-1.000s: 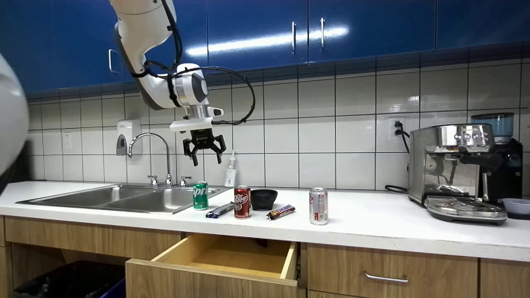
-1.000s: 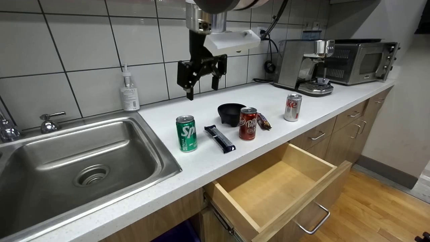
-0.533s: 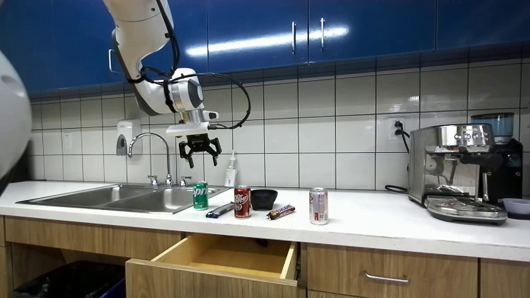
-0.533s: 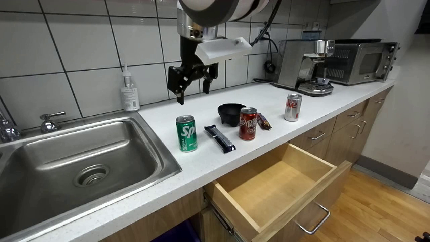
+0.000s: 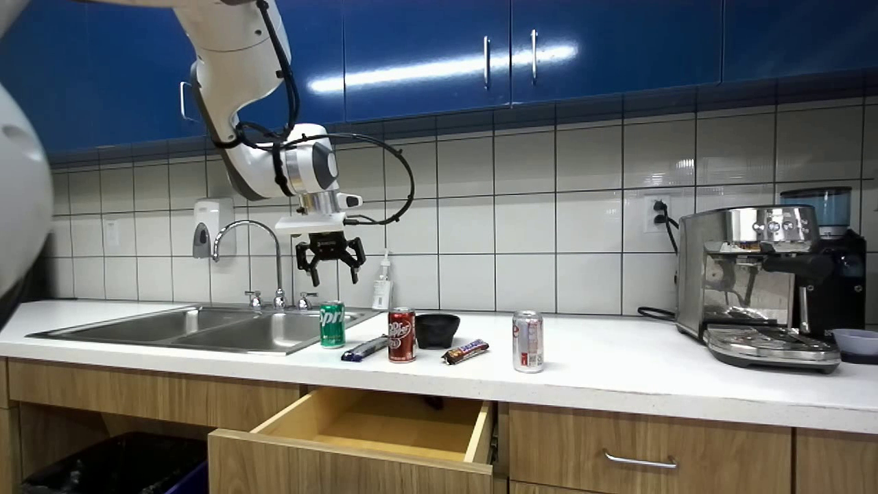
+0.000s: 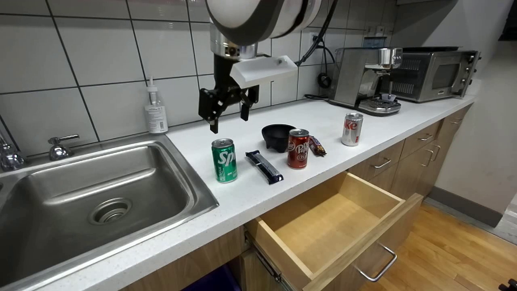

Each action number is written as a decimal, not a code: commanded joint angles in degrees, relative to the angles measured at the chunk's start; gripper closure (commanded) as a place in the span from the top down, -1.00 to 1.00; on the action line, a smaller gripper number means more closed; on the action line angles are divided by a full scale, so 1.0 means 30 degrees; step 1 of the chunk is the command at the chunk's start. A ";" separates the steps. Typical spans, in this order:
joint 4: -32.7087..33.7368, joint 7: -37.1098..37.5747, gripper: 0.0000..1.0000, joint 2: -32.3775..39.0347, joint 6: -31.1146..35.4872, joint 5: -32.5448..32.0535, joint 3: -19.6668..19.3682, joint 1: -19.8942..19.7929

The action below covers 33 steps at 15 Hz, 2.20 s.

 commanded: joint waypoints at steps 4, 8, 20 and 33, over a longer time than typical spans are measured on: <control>0.1842 -0.0452 1.00 0.1487 -0.0024 0.0387 0.0269 -0.0079; 0.2508 -0.0607 1.00 0.2102 -0.0212 0.0720 0.0477 -0.0125; 0.3493 -0.0497 1.00 0.3136 -0.1158 0.1254 0.0412 -0.0064; 0.3608 -0.0501 1.00 0.3453 -0.2723 0.1534 0.0454 -0.0137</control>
